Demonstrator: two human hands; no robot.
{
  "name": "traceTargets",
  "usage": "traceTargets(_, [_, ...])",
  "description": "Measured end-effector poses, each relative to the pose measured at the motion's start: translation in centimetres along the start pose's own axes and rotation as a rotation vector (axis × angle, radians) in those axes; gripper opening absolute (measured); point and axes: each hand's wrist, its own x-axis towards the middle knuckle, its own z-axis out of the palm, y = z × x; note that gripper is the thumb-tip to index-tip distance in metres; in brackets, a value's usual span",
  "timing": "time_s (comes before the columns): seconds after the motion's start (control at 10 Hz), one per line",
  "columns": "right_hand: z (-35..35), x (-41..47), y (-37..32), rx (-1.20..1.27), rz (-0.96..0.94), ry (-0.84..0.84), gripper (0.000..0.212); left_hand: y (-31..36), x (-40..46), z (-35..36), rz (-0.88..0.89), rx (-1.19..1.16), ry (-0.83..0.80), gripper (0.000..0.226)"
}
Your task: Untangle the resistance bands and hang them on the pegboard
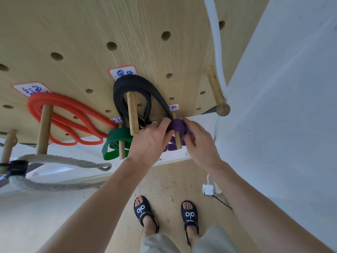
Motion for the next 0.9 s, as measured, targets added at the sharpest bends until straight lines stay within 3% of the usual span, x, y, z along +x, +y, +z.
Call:
traceTargets(0.5, [-0.4, 0.1, -0.2, -0.072, -0.069, -0.009, 0.047, 0.7, 0.6, -0.4, 0.105, 0.121, 0.071, 0.014])
traceTargets(0.7, [-0.6, 0.1, -0.4, -0.097, -0.073, -0.011, 0.039, 1.3, 0.6, -0.8, 0.096, 0.162, 0.032, 0.017])
traceTargets(0.9, [-1.5, -1.0, -1.6, -0.092, -0.012, 0.075, 0.045, 1.0, -0.6, -2.4, 0.035, 0.03, -0.042, 0.03])
